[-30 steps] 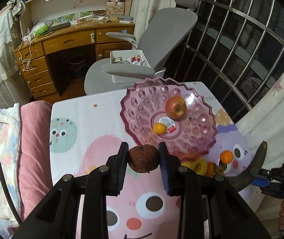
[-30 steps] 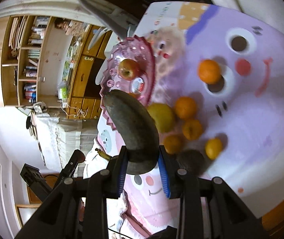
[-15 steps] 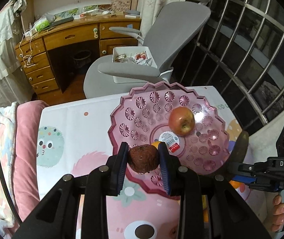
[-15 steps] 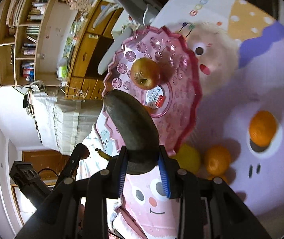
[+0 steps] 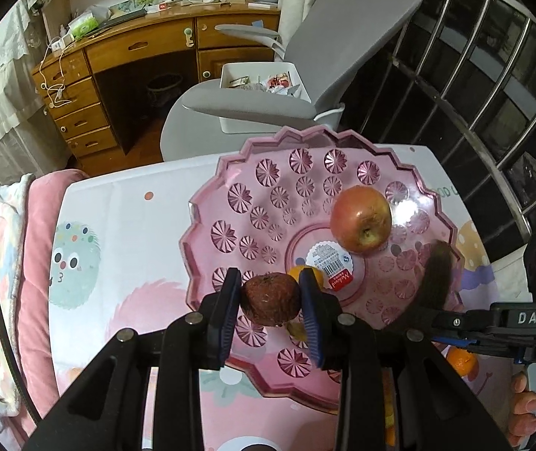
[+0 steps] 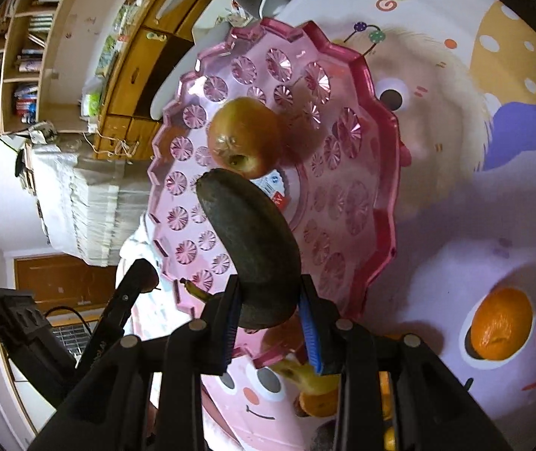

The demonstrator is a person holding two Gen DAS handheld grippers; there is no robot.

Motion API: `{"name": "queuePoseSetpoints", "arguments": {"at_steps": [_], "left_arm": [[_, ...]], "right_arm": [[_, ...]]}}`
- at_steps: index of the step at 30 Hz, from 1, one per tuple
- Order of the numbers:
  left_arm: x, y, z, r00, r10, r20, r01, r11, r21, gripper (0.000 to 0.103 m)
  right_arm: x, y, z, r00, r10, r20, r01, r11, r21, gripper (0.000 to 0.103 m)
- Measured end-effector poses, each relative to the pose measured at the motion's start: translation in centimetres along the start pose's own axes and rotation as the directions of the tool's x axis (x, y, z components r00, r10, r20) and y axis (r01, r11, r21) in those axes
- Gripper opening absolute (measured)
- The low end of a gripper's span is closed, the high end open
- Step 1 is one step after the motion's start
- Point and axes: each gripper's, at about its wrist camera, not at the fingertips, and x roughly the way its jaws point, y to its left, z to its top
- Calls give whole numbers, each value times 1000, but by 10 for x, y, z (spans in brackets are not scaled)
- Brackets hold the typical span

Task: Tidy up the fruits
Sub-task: 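Carry banana and brown fruit over the pink bowl and release both, then withdraw both open tools from the bowl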

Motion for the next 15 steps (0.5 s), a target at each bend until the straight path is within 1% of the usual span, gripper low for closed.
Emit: {"name": "queuePoseSetpoints", "arguments": {"at_steps": [3,6,7,12,15], "left_arm": [[1,-3,-4,1000,7,-7,-7,1000,-2,45],[-4,-3,-7,1000,6,-9,-6,1000,-19,48],[-7,-3,-9,1000,3,-9,-3,1000,-26,52],[-24,-1,-21,1000,-9,-14,8,999,-45,54],[-34,1,-29,1000,-17,-19,16,998,-58,54]], "right_arm": [[-1,2,2,1000,10,0,-10,1000,-21,33],[0,9,3,1000,-11,-19,10,999,-51,33],[-1,10,2,1000,-9,-24,8,998,-58,33],[-10,14,-5,1000,-1,-23,-1,998,-58,36],[-22,12,-15,1000,20,-16,-21,999,-42,37]]}}
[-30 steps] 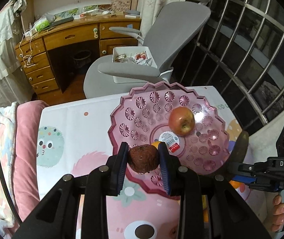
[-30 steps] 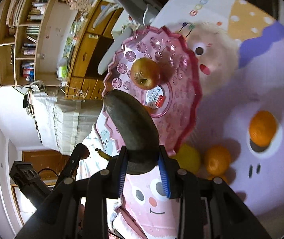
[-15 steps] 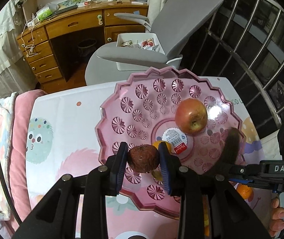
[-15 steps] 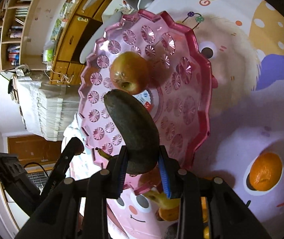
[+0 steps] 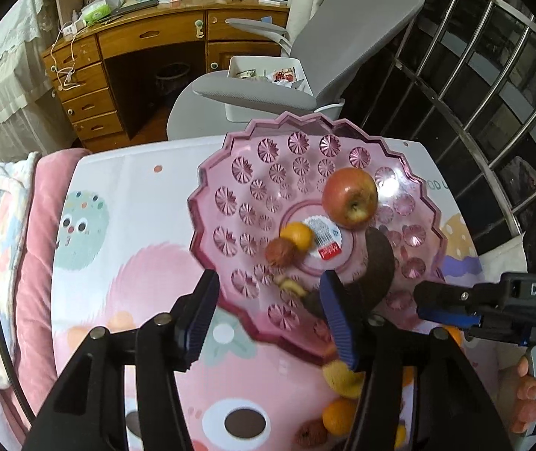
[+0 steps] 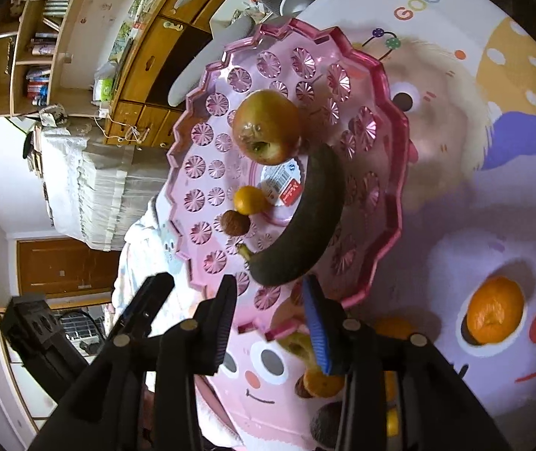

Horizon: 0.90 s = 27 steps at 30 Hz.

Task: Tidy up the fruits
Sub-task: 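Withdraw both open tools from the bowl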

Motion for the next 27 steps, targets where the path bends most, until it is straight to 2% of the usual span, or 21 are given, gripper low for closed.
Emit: {"name": "queuePoseSetpoints", "arguments": {"at_steps": [8,18,27], "left_arm": [[-37,3,-33,998,-56,0,56,998,5,54],[-84,18,-100,994,-95,-55,96,995,21,54],[-117,26,-172,988,-121,-94,124,992,35,54]], "right_arm": [[-32,-4,-36,997,16,70,-19,999,42,37],[-58,-19,-121,988,-38,151,22,995,101,37],[-66,-40,-211,964,-160,213,141,985,102,37]]}}
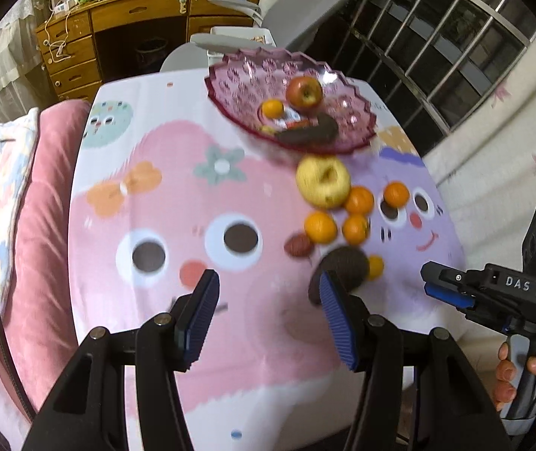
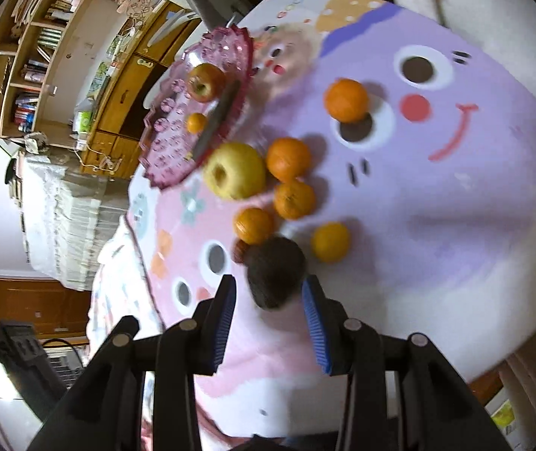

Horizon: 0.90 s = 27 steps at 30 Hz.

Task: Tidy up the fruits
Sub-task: 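Withdraw both open tools from the bowl, then move the left tool to the avocado while the right tool approaches a mandarin orange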

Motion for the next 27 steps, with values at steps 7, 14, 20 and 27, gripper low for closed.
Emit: {"name": "queuePoseSetpoints", "arguments": {"at_steps": [7,14,20,27], "left_arm": [[-8,-11,-32,999,6,-50,-5,1000,28,54],[-8,-28,-37,998,0,-64,3,999,51,54],[8,-44,-28,996,10,-85,-11,1000,-10,54],[28,-66,-15,994,42,-106,-55,991,-124,66]], "right_arm": [[-11,-20,-44,991,-126,48,129,988,-79,37],[-24,-36,-53,980,-185,68,192,976,-108,37],[-38,-43,-33,968,-223,116,241,954,-181,43],[-43,-46,12,969,-223,107,246,917,-314,51]]}}
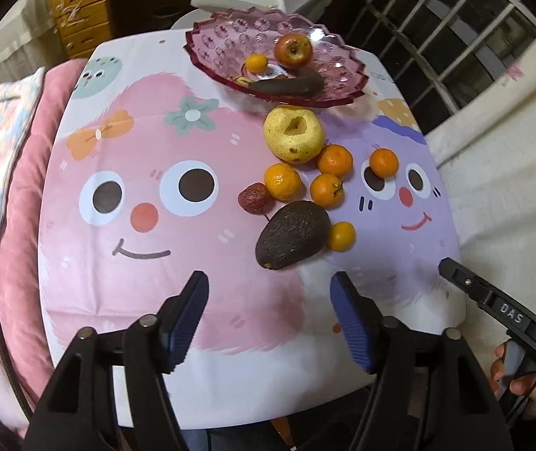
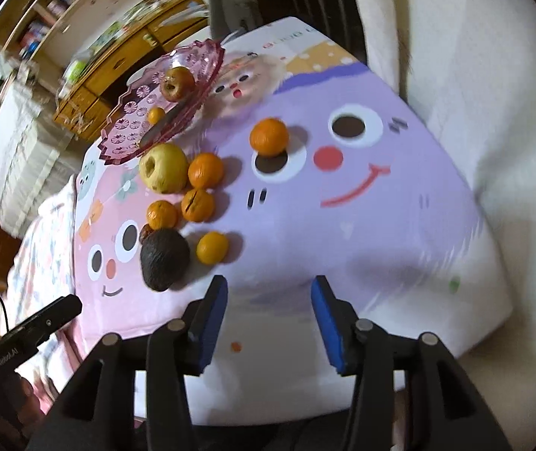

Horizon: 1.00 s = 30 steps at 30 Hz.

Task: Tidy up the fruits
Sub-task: 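Move the left tool to the avocado while the right tool approaches a mandarin orange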

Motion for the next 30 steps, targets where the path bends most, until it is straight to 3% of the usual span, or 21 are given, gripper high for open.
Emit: {"name": "queuePoseSetpoints", "arguments": {"at_steps": [2,7,13,21,27,30], "left_arm": [[6,-5,1,1000,4,-8,-4,1000,-28,67],[23,-15,3,999,38,-35,-42,993,-113,72],[43,-22,11,995,77,-57,-86,980,-180,77],[70,-22,31,992,82,-95,-102,967,-234,78],[90,-19,43,985,78,-151,-113,963,-243,79],[99,-16,48,982,74,-173,-116,963,-245,79]], "right_arm": [[-1,-4,15,1000,-8,3,8,999,-53,56],[1,-11,49,1000,0,22,3,985,-171,59],[16,-13,82,999,3,41,10,946,-323,64],[47,4,103,995,34,91,21,839,-543,67],[73,15,107,990,58,127,38,761,-648,67],[85,16,108,990,47,134,55,746,-664,67]]}}
